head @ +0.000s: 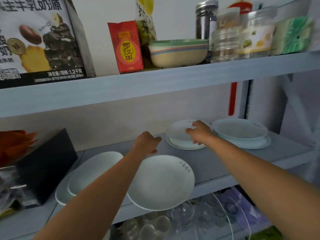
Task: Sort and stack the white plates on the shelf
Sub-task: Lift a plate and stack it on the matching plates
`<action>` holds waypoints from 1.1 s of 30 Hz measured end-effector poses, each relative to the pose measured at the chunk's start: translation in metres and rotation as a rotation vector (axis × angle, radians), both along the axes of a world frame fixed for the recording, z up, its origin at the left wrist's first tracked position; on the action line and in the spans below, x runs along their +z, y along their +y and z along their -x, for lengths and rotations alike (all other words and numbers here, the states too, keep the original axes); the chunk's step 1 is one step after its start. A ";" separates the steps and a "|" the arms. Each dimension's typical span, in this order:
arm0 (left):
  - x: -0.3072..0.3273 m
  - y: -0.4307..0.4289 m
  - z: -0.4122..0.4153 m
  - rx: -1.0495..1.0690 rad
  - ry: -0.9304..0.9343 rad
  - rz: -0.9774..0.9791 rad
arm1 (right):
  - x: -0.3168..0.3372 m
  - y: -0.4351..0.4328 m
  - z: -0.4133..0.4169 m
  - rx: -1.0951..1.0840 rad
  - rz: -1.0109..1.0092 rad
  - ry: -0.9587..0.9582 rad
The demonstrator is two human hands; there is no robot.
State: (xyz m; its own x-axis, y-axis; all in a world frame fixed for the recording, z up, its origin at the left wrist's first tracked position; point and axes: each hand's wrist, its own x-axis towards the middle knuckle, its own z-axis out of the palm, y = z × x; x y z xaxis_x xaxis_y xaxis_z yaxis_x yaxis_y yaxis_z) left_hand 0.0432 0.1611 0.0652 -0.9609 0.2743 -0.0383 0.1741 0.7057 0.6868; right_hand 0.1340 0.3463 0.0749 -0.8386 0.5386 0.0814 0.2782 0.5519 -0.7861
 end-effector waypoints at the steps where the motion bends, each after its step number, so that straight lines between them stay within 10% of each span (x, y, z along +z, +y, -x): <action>1: -0.002 0.009 0.003 -0.002 -0.028 -0.036 | -0.001 0.009 -0.004 -0.018 0.017 -0.003; 8: -0.012 0.055 0.003 0.069 -0.285 -0.496 | -0.020 0.060 -0.007 -0.172 0.219 -0.022; 33: -0.036 0.086 0.044 0.016 -0.473 -0.571 | -0.056 0.086 0.032 -0.185 0.558 0.128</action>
State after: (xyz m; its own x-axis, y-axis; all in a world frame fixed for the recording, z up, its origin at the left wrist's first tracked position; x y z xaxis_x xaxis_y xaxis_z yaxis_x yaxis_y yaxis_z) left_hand -0.0008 0.2474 0.0291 -0.8813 0.3613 -0.3045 -0.2385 0.2162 0.9468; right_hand 0.1022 0.4320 0.0187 -0.7292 0.6650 -0.1614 0.2141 -0.0023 -0.9768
